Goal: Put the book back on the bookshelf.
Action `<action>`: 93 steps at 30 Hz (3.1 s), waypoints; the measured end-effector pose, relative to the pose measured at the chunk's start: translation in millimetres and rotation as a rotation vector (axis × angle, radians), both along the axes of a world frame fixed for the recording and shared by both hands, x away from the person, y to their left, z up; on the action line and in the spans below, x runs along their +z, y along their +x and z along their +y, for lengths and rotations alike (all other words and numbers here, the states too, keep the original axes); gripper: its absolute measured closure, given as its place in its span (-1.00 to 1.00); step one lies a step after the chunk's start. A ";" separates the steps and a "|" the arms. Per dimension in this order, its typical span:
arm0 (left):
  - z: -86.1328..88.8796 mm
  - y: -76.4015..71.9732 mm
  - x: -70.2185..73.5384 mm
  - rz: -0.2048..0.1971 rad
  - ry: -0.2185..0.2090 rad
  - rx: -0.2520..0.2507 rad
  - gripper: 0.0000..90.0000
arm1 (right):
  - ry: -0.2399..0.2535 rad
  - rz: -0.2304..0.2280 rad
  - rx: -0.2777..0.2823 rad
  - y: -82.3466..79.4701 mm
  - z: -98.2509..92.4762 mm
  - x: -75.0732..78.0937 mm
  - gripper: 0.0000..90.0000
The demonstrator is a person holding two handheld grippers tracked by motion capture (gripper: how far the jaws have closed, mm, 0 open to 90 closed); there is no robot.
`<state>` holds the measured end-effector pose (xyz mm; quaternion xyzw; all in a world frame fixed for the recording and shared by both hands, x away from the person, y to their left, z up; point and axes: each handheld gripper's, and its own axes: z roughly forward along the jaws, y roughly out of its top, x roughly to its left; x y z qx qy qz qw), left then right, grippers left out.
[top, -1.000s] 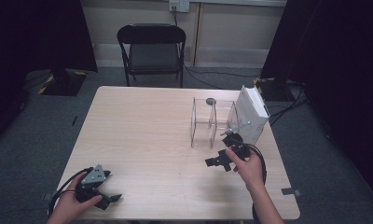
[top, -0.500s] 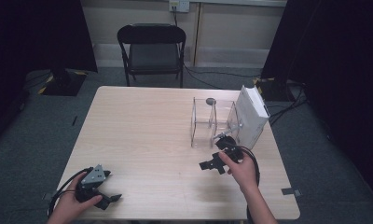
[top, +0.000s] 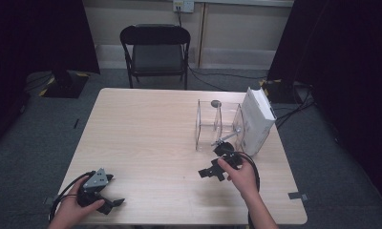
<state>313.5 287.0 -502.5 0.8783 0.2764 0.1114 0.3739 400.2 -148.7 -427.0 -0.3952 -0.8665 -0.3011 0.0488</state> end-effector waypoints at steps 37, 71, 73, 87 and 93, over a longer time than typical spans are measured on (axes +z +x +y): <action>0.0 0.0 0.1 0.000 0.001 -0.001 -1.00 | 0.020 0.015 0.110 -10.2 37.0 -37.1 -0.54; 0.0 0.0 0.0 0.000 0.001 -0.001 -1.00 | -0.013 -0.172 0.160 -31.1 63.1 -53.1 -0.64; 0.0 0.0 0.0 0.000 0.000 -0.001 -1.00 | -0.014 -0.187 0.159 -32.6 63.5 -53.9 -0.64; 0.0 0.0 0.0 0.000 0.000 -0.001 -1.00 | -0.075 -0.348 0.197 -45.9 73.4 -62.6 -0.71; 0.0 0.0 0.0 0.000 0.000 0.000 -1.00 | -0.039 -0.376 0.189 -47.2 71.0 -66.4 -0.72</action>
